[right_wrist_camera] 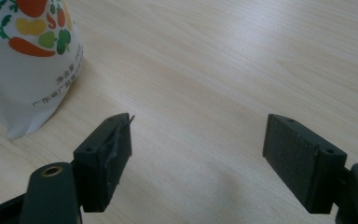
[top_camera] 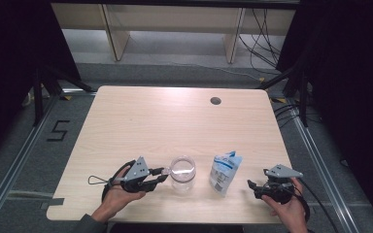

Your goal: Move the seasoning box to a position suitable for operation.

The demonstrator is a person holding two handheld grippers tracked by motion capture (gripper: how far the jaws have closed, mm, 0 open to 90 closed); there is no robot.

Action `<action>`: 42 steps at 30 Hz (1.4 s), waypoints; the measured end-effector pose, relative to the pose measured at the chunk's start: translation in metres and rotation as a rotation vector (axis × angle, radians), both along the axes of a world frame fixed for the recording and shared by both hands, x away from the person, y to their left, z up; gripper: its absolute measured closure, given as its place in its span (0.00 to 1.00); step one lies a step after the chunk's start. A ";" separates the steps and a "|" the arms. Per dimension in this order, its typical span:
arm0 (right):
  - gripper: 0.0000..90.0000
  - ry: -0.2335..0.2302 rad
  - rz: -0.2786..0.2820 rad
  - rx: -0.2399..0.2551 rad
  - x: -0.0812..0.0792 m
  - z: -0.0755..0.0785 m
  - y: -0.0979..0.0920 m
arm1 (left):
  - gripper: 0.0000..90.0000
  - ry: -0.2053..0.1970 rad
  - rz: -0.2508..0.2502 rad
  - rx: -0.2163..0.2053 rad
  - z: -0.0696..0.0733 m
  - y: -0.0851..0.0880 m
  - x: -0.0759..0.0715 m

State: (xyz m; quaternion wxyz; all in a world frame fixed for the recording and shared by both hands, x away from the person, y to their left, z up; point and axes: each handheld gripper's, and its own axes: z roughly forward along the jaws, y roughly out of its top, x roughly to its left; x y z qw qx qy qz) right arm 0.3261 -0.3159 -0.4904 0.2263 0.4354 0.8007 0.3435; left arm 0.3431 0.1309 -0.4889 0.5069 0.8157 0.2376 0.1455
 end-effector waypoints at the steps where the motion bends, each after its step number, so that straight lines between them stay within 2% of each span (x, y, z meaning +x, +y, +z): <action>1: 0.28 -0.003 0.001 0.007 -0.001 0.000 0.000 | 0.79 0.001 0.002 -0.001 0.000 0.000 0.000; 2: 0.29 0.008 0.003 0.026 -0.001 0.001 0.000 | 0.79 0.001 0.006 -0.001 0.000 0.001 0.000; 4: 0.30 -0.004 -0.010 0.036 -0.002 0.002 0.001 | 0.74 0.013 -0.012 -0.013 0.001 0.003 0.001; 5: 0.31 -0.010 -0.012 0.044 -0.003 0.003 0.001 | 0.74 0.012 -0.005 -0.015 0.002 0.004 0.000; 7: 0.32 0.002 -0.017 0.099 -0.005 0.005 0.002 | 0.70 0.012 0.010 -0.022 0.003 0.005 -0.001; 8: 0.32 -0.009 -0.031 0.114 -0.006 0.007 0.002 | 0.65 0.014 -0.002 -0.025 0.004 0.006 -0.001; 9: 0.32 -0.024 -0.021 0.122 -0.007 0.010 0.000 | 0.62 0.012 -0.005 -0.032 0.005 0.006 -0.002; 11: 0.32 -0.041 -0.028 0.125 -0.009 0.010 0.001 | 0.60 0.025 0.002 -0.044 0.005 0.005 -0.003; 12: 0.32 -0.035 -0.050 0.143 -0.012 0.012 0.003 | 0.57 0.029 0.010 -0.039 0.006 0.006 -0.005; 13: 0.32 -0.047 -0.054 0.166 -0.015 0.015 0.004 | 0.55 0.031 0.010 -0.044 0.009 0.006 -0.006; 15: 0.32 -0.052 -0.051 0.172 -0.017 0.016 0.005 | 0.54 0.035 0.005 -0.052 0.009 0.006 -0.006; 16: 0.32 -0.066 -0.024 0.169 -0.016 0.016 0.004 | 0.54 0.038 0.009 -0.047 0.011 0.007 -0.006; 17: 0.32 -0.065 -0.020 0.177 -0.018 0.017 0.006 | 0.53 0.039 0.013 -0.057 0.011 0.007 -0.006; 18: 0.32 -0.041 -0.049 0.197 -0.022 0.019 0.009 | 0.53 0.040 0.008 -0.066 0.011 0.007 -0.006; 19: 0.33 -0.065 -0.011 0.180 -0.021 0.019 0.008 | 0.53 0.038 0.010 -0.065 0.012 0.008 -0.006; 21: 0.34 -0.056 -0.023 0.197 -0.025 0.021 0.013 | 0.54 0.047 0.020 -0.081 0.014 0.009 -0.006; 22: 0.34 -0.070 -0.008 0.190 -0.025 0.022 0.014 | 0.54 0.053 0.026 -0.093 0.016 0.010 -0.006; 23: 0.35 -0.055 -0.021 0.201 -0.029 0.024 0.017 | 0.55 0.058 0.030 -0.101 0.017 0.011 -0.006; 24: 0.36 -0.070 0.006 0.178 -0.028 0.026 0.016 | 0.56 0.072 0.043 -0.113 0.019 0.012 -0.006; 25: 0.36 -0.068 -0.008 0.182 -0.030 0.027 0.019 | 0.57 0.070 0.032 -0.129 0.020 0.012 -0.006; 26: 0.36 -0.094 0.016 0.161 -0.029 0.028 0.019 | 0.58 0.060 0.026 -0.122 0.021 0.013 -0.006; 27: 0.36 -0.093 0.032 0.164 -0.028 0.029 0.020 | 0.59 0.060 0.036 -0.127 0.023 0.013 -0.007; 28: 0.36 -0.064 0.009 0.172 -0.032 0.032 0.023 | 0.60 0.053 0.030 -0.134 0.026 0.013 -0.008; 29: 0.36 -0.090 0.037 0.155 -0.030 0.033 0.021 | 0.61 0.053 0.030 -0.134 0.026 0.013 -0.008; 31: 0.37 -0.085 0.029 0.169 -0.031 0.034 0.023 | 0.62 0.053 0.033 -0.140 0.029 0.012 -0.010; 34: 0.37 -0.103 0.037 0.160 -0.032 0.038 0.023 | 0.64 0.040 0.052 -0.167 0.032 0.011 -0.010; 35: 0.37 -0.097 0.012 0.165 -0.034 0.040 0.025 | 0.67 0.043 0.062 -0.170 0.034 0.010 -0.009; 37: 0.37 -0.104 0.018 0.152 -0.033 0.040 0.024 | 0.69 0.046 0.071 -0.167 0.035 0.010 -0.009; 39: 0.37 -0.106 0.036 0.160 -0.032 0.040 0.025 | 0.71 0.046 0.075 -0.164 0.036 0.010 -0.008; 41: 0.37 -0.084 0.012 0.176 -0.036 0.042 0.028 | 0.73 0.048 0.076 -0.169 0.037 0.009 -0.008; 42: 0.37 -0.094 0.018 0.176 -0.037 0.043 0.029 | 0.74 0.048 0.074 -0.163 0.038 0.009 -0.008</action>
